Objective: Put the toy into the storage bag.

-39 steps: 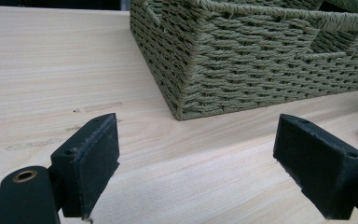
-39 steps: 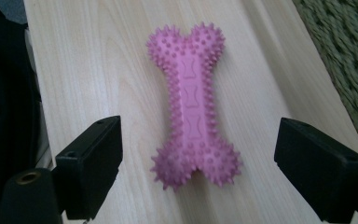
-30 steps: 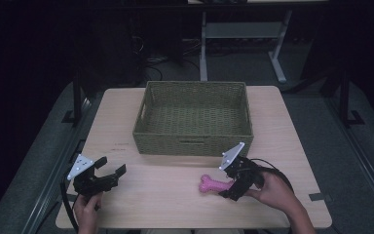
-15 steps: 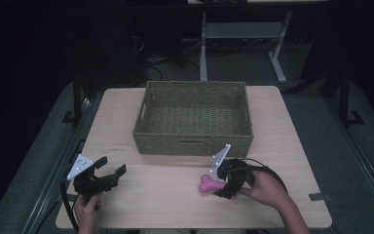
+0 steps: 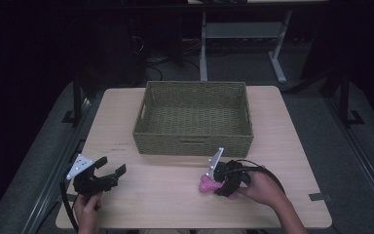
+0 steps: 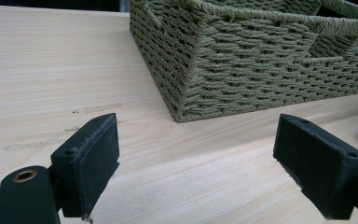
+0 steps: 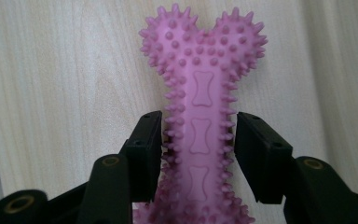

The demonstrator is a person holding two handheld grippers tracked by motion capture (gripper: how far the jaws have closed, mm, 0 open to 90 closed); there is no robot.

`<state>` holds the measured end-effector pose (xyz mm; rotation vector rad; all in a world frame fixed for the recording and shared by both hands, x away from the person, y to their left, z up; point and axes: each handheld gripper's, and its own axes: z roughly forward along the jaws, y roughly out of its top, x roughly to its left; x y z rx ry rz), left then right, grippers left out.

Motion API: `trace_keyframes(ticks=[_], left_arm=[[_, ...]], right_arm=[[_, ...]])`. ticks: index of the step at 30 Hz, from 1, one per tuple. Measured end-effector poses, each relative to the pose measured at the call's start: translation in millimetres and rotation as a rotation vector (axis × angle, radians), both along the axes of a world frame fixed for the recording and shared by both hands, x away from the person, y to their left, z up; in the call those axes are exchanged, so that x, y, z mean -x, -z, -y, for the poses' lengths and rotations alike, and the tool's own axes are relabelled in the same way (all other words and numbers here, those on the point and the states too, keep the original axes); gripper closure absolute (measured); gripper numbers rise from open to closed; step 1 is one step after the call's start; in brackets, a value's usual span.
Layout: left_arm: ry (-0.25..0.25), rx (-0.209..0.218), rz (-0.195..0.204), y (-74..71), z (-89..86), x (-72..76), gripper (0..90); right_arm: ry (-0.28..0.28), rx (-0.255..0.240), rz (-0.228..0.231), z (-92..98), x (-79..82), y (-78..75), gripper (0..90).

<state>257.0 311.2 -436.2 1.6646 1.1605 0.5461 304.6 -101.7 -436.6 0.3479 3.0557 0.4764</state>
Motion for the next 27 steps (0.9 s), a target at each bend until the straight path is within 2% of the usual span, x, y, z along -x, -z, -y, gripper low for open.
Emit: trace_keyframes(ticks=[11, 16, 22, 27], left_arm=[[-0.010, 0.008, 0.004, -0.5, -1.8, 1.2, 13.9], [-0.006, 0.006, 0.006, -0.5, -0.8, 1.2, 13.8], [-0.011, 0.012, 0.005, -0.2, -2.3, 1.7, 13.8], [-0.018, 0.015, 0.008, -0.4, -2.4, 2.7, 13.8]], right_arm=[[-0.032, 0.024, 0.011, -4.1, 1.3, 1.0, 57.7], [-0.044, 0.012, -0.009, -3.0, -0.1, -1.9, 57.9], [-0.060, -0.010, -0.016, -2.5, -2.5, -12.5, 58.0], [-0.080, -0.037, -0.003, -3.3, -6.9, -29.5, 58.0]])
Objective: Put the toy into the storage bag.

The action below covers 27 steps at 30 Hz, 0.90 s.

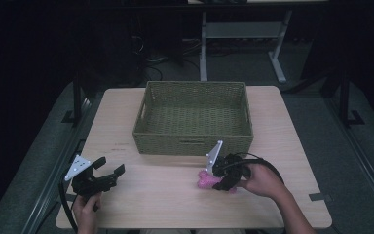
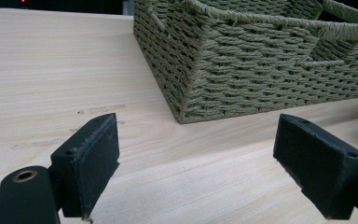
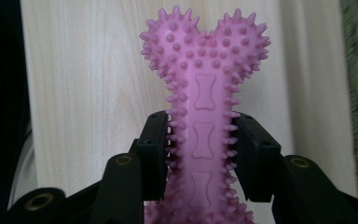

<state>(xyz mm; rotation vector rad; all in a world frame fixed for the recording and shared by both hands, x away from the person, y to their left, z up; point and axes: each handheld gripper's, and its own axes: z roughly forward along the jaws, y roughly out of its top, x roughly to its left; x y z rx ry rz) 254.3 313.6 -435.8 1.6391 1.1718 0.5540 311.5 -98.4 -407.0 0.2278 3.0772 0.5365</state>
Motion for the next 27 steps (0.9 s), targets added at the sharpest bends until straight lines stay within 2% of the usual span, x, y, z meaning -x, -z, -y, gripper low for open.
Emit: trace_keyframes(ticks=[9, 15, 18, 22, 27], left_arm=[[0.001, 0.004, -0.005, 0.8, 0.4, 0.7, 13.8], [0.008, -0.005, -0.004, 0.8, 1.4, 0.2, 13.8], [0.005, 0.003, -0.005, 1.0, 0.7, 0.3, 13.8], [0.003, 0.009, -0.005, 0.9, -0.1, 0.0, 13.8], [0.010, 0.004, -0.008, 1.5, 0.2, -0.7, 13.8]], right_arm=[[0.000, -0.074, 0.012, 5.4, -13.6, -34.0, 58.1], [-0.004, -0.080, 0.013, 5.6, -19.0, -42.0, 58.1], [-0.007, -0.099, 0.009, 6.1, -22.9, -45.2, 58.1], [-0.006, -0.090, 0.014, 4.7, -29.2, -50.7, 58.1], [-0.017, -0.113, 0.006, 3.1, -35.0, -58.7, 58.1]])
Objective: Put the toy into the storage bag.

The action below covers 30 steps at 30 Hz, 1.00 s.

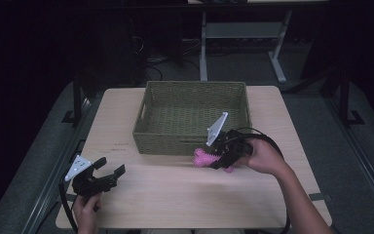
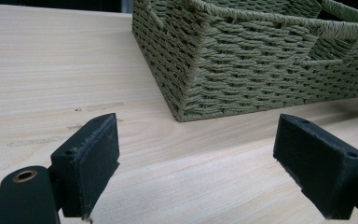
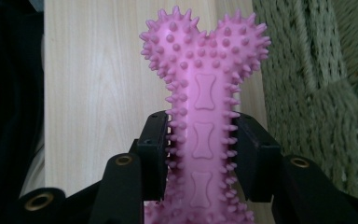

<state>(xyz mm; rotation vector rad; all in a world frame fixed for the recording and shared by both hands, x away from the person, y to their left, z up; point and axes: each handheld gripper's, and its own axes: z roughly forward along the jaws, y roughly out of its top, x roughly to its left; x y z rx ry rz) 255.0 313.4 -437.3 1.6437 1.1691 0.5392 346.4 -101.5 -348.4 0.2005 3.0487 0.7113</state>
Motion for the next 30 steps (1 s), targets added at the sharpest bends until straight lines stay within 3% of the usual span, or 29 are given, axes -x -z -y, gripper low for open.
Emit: trace_keyframes(ticks=[14, 30], left_arm=[[0.008, -0.003, 0.006, -0.5, 0.2, 0.1, 13.8], [0.007, -0.004, 0.008, -0.7, -0.4, 0.2, 13.9]], right_arm=[[-0.021, -0.006, 0.011, -6.6, -13.4, -23.4, 58.1], [-0.004, -0.015, 0.010, -6.9, -34.8, -47.8, 58.1]])
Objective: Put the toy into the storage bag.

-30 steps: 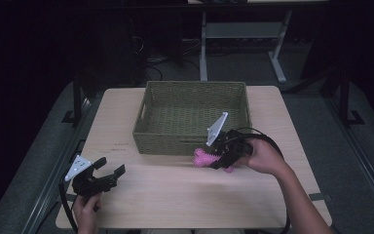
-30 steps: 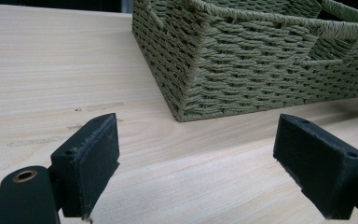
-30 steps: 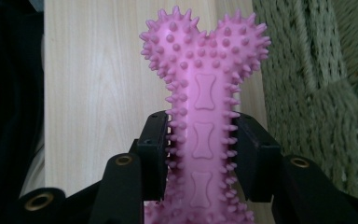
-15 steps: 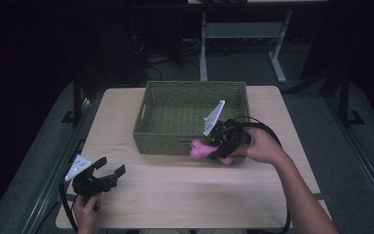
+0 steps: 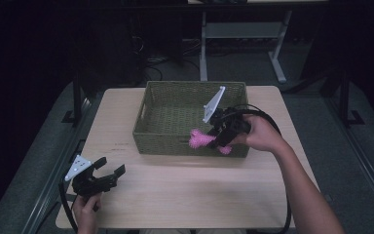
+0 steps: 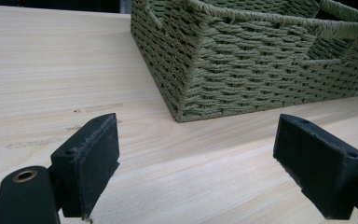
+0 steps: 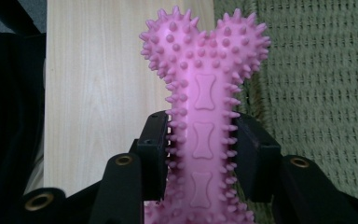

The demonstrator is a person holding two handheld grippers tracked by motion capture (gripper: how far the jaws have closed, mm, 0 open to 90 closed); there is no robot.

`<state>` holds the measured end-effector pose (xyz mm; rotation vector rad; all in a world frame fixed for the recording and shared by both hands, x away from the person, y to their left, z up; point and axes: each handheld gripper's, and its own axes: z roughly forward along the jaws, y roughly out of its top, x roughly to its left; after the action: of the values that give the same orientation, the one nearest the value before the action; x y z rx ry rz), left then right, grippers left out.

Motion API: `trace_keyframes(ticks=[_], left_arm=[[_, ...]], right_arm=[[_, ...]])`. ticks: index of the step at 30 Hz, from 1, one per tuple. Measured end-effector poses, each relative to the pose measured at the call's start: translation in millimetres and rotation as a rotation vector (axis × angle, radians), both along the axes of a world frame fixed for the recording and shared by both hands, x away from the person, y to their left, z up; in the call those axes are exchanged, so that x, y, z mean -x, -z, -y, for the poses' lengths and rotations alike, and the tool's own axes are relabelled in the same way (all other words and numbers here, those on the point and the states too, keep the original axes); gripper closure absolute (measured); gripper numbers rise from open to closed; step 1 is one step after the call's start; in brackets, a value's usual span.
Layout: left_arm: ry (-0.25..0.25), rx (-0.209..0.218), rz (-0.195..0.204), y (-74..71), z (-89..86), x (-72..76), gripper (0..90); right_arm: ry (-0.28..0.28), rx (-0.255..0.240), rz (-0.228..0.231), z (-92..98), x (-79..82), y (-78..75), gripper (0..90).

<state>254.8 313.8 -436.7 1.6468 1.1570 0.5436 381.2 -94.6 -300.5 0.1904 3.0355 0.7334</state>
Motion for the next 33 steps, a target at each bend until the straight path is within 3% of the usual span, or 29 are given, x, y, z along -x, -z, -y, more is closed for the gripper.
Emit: trace_keyframes(ticks=[18, 21, 33], left_arm=[[-0.001, -0.002, -0.003, 0.2, 0.7, 0.0, 13.8], [-0.002, 0.000, -0.004, 0.2, 0.6, -0.1, 13.8], [-0.004, 0.004, -0.002, 0.5, -0.1, -0.2, 13.9]], right_arm=[[0.040, 0.026, 0.011, 4.0, -27.8, -17.6, 58.2], [0.045, 0.016, -0.002, 4.2, -33.0, -17.2, 58.2], [0.092, 0.058, -0.023, 4.6, -57.1, -8.7, 58.1]])
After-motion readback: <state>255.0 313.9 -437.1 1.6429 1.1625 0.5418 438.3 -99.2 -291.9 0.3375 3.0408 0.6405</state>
